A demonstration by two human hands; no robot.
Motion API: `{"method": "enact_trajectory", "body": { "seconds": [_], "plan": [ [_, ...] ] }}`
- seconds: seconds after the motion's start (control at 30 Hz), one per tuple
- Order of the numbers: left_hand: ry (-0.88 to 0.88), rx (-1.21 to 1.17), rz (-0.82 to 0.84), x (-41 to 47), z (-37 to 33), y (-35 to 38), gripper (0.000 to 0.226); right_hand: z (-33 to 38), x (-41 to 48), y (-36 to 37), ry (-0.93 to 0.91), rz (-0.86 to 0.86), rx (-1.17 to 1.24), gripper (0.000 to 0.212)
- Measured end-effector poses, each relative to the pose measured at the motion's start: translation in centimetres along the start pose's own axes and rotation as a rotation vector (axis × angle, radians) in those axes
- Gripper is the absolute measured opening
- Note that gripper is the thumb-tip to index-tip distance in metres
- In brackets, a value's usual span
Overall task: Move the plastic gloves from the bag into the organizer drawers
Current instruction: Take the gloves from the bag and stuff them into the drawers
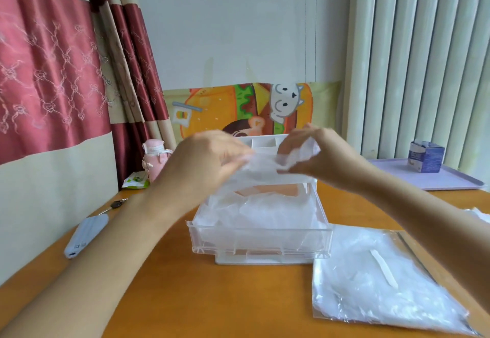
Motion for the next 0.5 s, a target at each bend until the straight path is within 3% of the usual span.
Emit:
{"method": "enact_trajectory", "body": {
  "seconds": [0.1,0.2,0.4,0.5],
  "plan": [
    [0.058,0.087,0.17,-1.9,-0.1,2.8,0.016,-1.0,-1.7,1.9,-0.195,0.131,-0.214,0.04],
    [-0.13,0.122,0.506,-2.5,0.5,5.5,0.015,-1.3,-2.2,4.1,-0.353,0.279,-0.383,0.041],
    [-0.412,0.086,0.876,-2.7,1.2,7.2,0.016,-1.0,-1.6,6.0,-0.201,0.607,-0.547,0.055],
    [-0.473,0.065,0.946,-2.3,0.9,6.9,0.047,-0.5,-1.4,7.0,-0.213,0.685,-0.622,0.052]
  ]
}}
Point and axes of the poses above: each hand's wrist, its own x-axis towards the middle knuckle, its own y-axis out of the palm, z = x × y, the point moved 4 cm from there along x, towards the middle knuckle, and after that the axes turned 7 degrees about -y, right-handed, at the moved point
